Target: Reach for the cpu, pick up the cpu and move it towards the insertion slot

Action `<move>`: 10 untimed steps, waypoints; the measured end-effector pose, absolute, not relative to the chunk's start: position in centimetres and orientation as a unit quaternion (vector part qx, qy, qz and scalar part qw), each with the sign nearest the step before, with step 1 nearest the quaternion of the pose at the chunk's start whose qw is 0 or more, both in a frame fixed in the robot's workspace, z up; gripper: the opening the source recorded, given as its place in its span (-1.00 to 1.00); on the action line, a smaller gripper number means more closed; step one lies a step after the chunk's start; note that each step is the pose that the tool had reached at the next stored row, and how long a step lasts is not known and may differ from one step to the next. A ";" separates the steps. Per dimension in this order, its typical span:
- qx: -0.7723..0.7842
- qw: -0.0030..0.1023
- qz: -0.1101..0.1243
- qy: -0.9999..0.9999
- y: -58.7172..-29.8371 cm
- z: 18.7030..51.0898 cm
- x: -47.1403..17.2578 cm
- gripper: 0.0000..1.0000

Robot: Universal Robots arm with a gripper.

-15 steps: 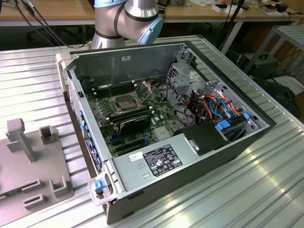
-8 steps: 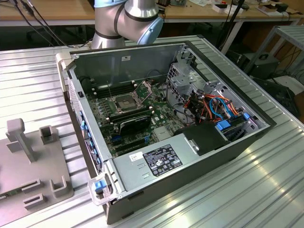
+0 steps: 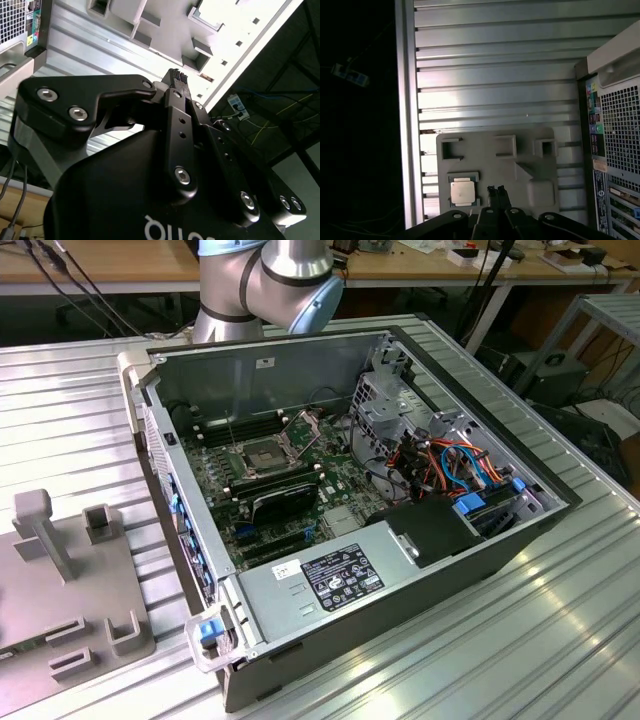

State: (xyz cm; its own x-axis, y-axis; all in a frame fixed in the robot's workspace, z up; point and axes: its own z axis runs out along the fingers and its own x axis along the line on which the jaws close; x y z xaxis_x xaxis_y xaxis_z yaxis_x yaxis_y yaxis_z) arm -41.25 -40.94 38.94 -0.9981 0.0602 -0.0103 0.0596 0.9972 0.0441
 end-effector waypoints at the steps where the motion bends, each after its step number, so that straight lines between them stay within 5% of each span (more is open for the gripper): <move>1: 0.030 0.006 0.022 0.999 -41.0 38.9 -41.5 -0.79; 10: 0.030 0.006 0.022 0.999 -41.3 38.9 -43.7 -0.79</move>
State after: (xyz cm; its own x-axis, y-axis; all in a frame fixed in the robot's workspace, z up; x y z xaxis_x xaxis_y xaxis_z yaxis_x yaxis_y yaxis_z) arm -43.69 -41.32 38.88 -0.9981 0.0602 -0.0103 0.0597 0.9972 0.0441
